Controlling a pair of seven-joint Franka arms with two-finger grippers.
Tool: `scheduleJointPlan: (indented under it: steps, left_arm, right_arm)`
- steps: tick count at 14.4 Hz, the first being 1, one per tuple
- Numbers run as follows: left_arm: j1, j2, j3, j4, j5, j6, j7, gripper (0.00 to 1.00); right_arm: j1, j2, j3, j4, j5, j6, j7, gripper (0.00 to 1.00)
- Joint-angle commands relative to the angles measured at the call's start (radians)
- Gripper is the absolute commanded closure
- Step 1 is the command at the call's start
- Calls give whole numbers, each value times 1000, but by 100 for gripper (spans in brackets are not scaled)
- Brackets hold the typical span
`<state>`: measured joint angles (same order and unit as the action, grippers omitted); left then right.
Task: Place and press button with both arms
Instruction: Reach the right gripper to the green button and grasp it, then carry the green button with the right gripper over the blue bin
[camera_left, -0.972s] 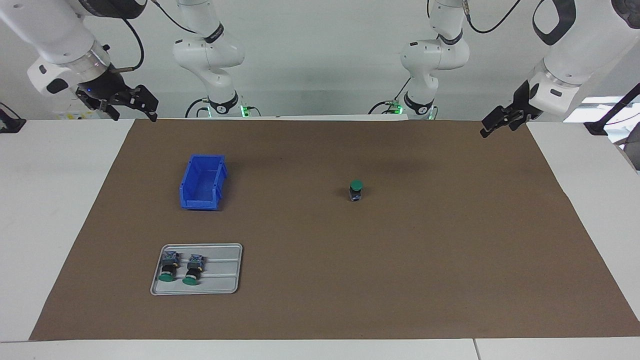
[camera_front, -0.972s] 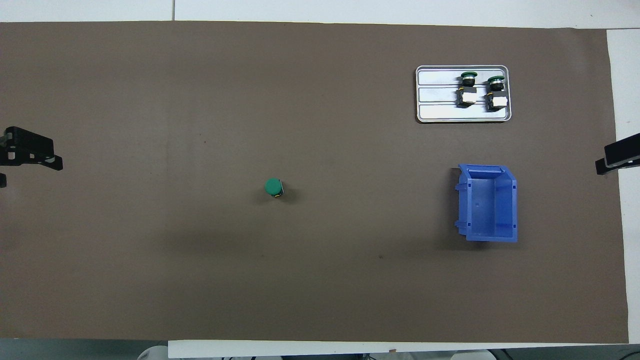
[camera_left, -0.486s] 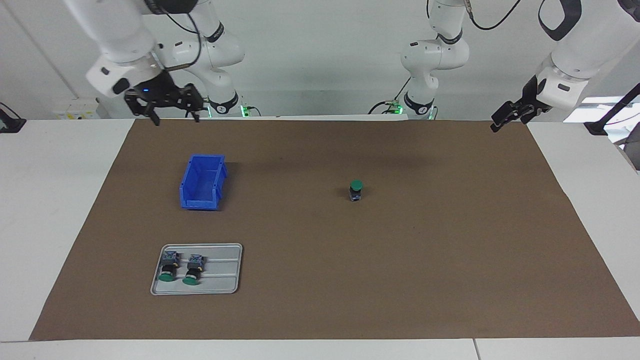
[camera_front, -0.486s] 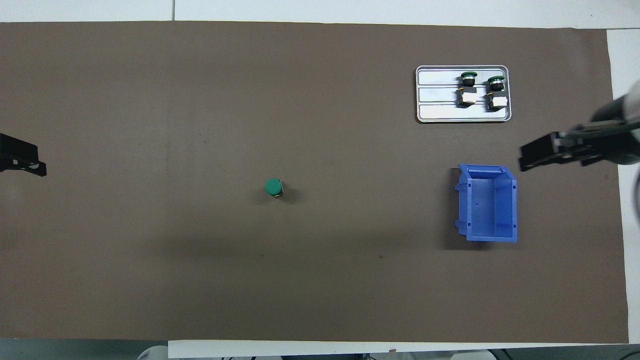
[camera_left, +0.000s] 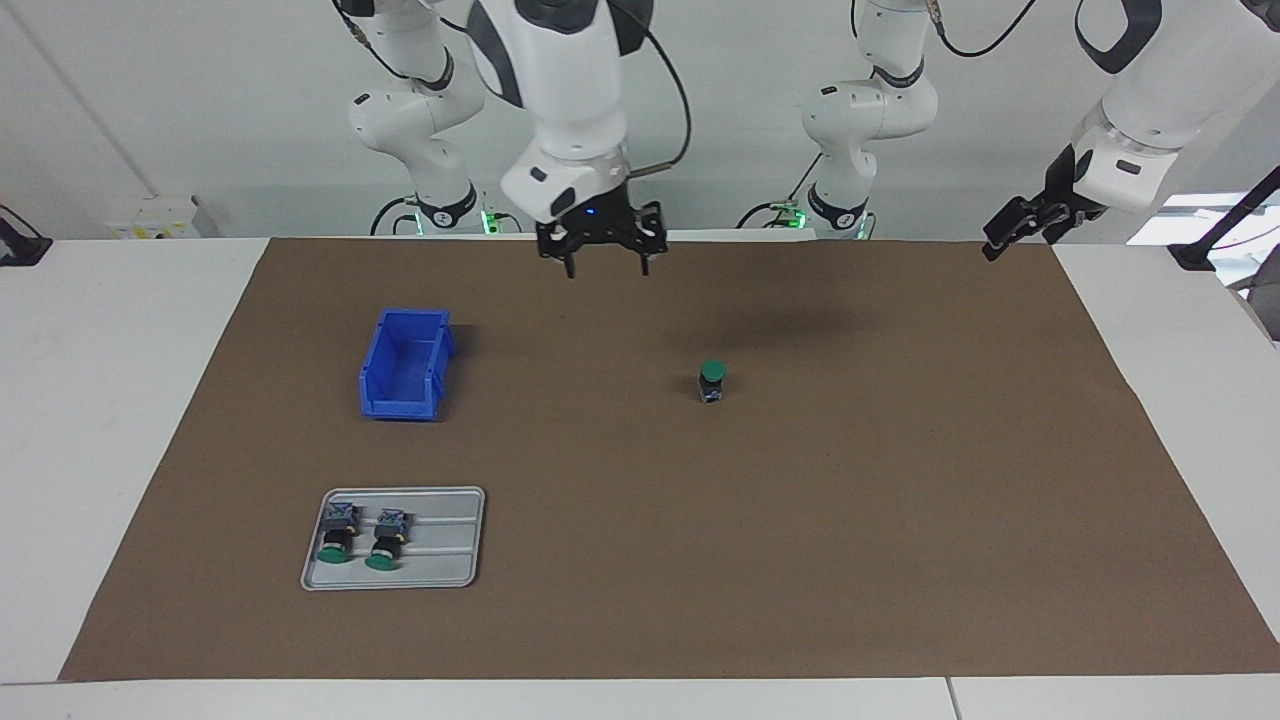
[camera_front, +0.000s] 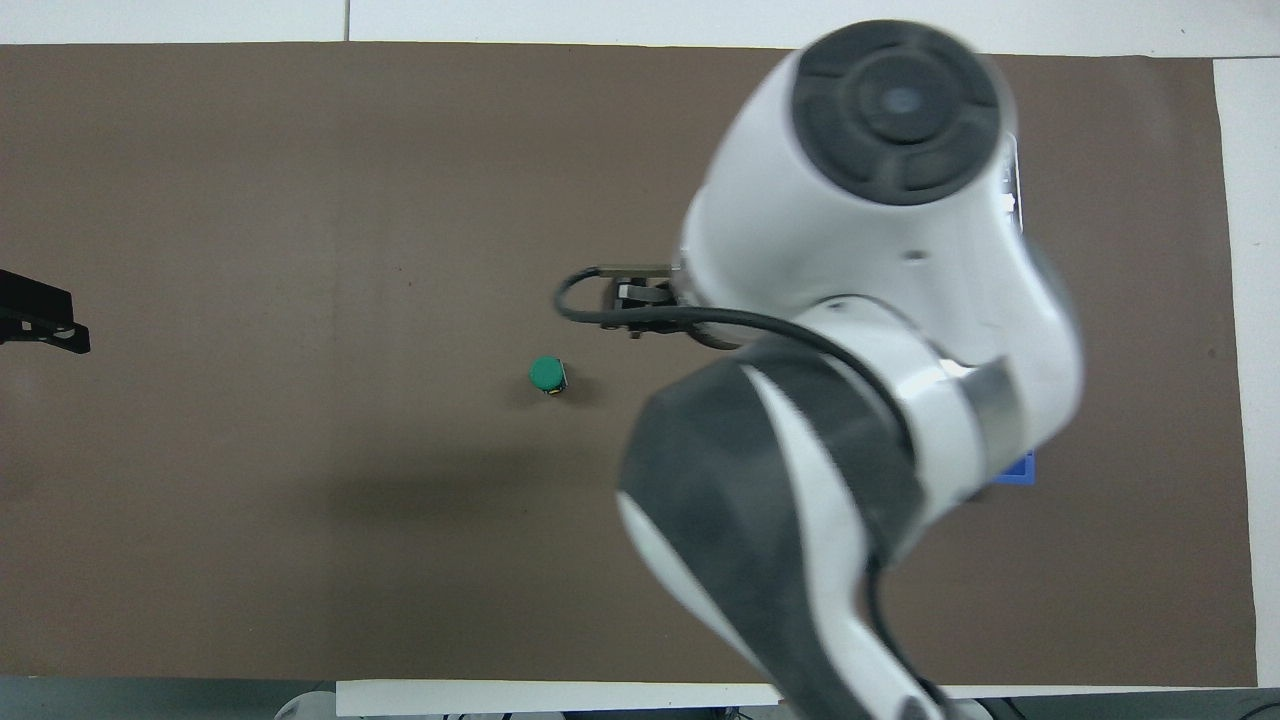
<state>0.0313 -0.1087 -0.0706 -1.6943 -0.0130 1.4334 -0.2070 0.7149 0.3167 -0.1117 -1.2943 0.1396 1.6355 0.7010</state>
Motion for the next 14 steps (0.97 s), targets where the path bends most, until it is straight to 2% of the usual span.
scheduleJointPlan:
  steps: [1, 3, 5, 7, 14]
  left_arm:
    - [-14, -8, -9, -15, 18, 4, 15, 0]
    - [-16, -8, -9, -15, 18, 4, 17, 0]
    - [-11, -9, -8, -18, 18, 1, 18, 0]
    - [-14, -9, -8, -18, 18, 4, 12, 0]
    - [-22, -9, -9, -19, 18, 16, 20, 0]
  right_arm:
    - [98, 221, -5, 190, 6, 80, 135, 0]
    - [124, 283, -3, 181, -35, 171, 135, 0]
    - [153, 303, 3, 109, -95, 243, 121, 0]
    - [156, 300, 3, -4, -109, 341, 30, 0]
    - [144, 228, 26, -247, -98, 529, -138, 0]
